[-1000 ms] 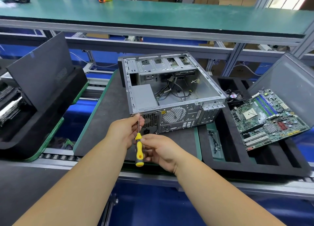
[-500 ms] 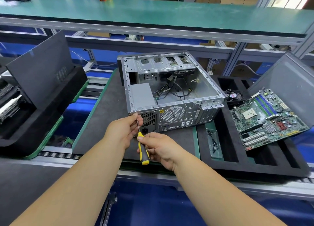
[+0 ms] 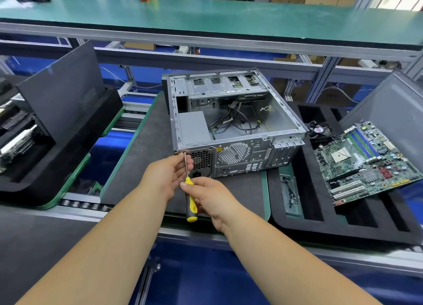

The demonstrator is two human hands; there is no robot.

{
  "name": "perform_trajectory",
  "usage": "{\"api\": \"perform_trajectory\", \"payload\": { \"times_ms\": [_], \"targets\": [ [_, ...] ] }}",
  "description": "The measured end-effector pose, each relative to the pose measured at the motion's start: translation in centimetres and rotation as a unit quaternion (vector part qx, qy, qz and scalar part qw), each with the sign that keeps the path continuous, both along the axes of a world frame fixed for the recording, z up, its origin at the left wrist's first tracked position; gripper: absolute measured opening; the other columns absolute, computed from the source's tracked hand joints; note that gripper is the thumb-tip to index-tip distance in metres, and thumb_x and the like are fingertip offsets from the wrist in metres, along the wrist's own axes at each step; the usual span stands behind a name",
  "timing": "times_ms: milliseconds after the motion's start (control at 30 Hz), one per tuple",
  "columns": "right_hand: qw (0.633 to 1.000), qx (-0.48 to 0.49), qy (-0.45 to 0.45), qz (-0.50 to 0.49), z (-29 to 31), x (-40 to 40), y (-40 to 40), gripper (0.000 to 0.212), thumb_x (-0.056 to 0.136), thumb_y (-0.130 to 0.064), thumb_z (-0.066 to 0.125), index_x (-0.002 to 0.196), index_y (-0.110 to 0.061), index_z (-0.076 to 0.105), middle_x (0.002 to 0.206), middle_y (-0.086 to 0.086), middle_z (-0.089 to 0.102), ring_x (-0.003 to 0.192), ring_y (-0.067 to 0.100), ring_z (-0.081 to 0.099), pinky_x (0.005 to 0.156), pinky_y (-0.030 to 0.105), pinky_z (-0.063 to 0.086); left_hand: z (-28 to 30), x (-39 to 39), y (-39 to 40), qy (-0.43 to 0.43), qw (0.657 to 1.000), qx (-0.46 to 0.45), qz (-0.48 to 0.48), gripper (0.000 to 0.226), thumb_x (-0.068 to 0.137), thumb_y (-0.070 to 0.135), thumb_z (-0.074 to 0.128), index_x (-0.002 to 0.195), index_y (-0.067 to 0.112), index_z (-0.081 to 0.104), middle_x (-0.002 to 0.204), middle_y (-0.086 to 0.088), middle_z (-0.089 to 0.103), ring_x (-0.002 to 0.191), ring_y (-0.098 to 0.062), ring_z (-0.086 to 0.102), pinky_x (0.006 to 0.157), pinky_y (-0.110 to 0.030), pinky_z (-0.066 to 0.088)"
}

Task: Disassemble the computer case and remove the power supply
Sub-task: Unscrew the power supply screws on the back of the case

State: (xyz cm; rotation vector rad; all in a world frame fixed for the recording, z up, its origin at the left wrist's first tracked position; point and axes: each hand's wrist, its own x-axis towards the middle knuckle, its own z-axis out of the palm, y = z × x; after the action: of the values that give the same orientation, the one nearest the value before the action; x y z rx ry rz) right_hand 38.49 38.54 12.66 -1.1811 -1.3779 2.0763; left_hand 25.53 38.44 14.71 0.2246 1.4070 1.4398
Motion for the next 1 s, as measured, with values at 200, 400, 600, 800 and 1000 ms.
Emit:
{"api": "perform_trajectory", "payload": {
  "times_ms": [200, 400, 600, 800, 1000],
  "targets": [
    [1.0, -0.003, 0.01, 0.017, 0.2, -0.7, 0.0, 0.017, 0.089, -0.039, 0.067, 0.096, -0.024, 0.073, 0.065, -0.016, 0.065, 0.073, 0.01, 0.054, 0.07, 0.028, 0.045, 0.3, -0.3, 0.3, 0.02, 0.999, -0.012, -0.023, 0.007, 0.092, 0.01, 0.062, 0.089, 0.006, 0.067, 0.062, 0.003, 0.07, 0.054, -0.003, 0.065, 0.056, -0.021, 0.05],
    [0.99, -0.086, 0.089, 0.069, 1.0, 0.7, 0.5, 0.029, 0.1, -0.017, 0.042, 0.116, -0.007, 0.065, 0.085, 0.008, 0.072, 0.064, 0.018, 0.062, 0.063, 0.028, 0.05, 0.2, -0.3, 0.5, 0.008, 1.0, -0.022, -0.017, 0.01, 0.093, 0.011, 0.06, 0.089, 0.008, 0.068, 0.067, 0.002, 0.072, 0.057, -0.002, 0.067, 0.041, -0.016, 0.047],
    [0.99, -0.033, 0.078, 0.116, 1.3, 1.5, 0.9, 0.02, 0.098, -0.012, 0.053, 0.114, -0.012, 0.064, 0.09, 0.006, 0.075, 0.069, 0.011, 0.064, 0.07, 0.025, 0.05, 0.4, -0.6, 0.5, -0.016, 0.999, -0.026, -0.041, 0.018, 0.098, 0.013, 0.052, 0.089, 0.01, 0.067, 0.065, 0.006, 0.072, 0.055, 0.0, 0.065, 0.045, -0.014, 0.048],
    [0.992, 0.01, 0.056, 0.109, 1.1, 1.1, 1.0, 0.009, 0.082, -0.027, 0.071, 0.089, -0.024, 0.071, 0.082, 0.004, 0.073, 0.067, 0.009, 0.064, 0.062, 0.024, 0.048, 0.7, -0.6, 0.6, -0.039, 0.998, -0.031, -0.035, 0.017, 0.097, 0.016, 0.054, 0.092, 0.007, 0.067, 0.075, -0.001, 0.073, 0.076, -0.01, 0.066, 0.067, -0.02, 0.054],
    [0.996, 0.057, -0.002, 0.073, 1.1, 0.6, 0.8, 0.023, 0.079, -0.023, 0.081, 0.09, -0.017, 0.062, 0.055, -0.012, 0.056, 0.052, 0.004, 0.051, 0.052, 0.022, 0.042, 0.5, -0.2, 0.8, -0.025, 0.999, -0.03, -0.001, 0.013, 0.094, 0.021, 0.061, 0.09, 0.01, 0.066, 0.075, 0.002, 0.071, 0.07, -0.007, 0.067, 0.061, -0.019, 0.052]
  ]
}}
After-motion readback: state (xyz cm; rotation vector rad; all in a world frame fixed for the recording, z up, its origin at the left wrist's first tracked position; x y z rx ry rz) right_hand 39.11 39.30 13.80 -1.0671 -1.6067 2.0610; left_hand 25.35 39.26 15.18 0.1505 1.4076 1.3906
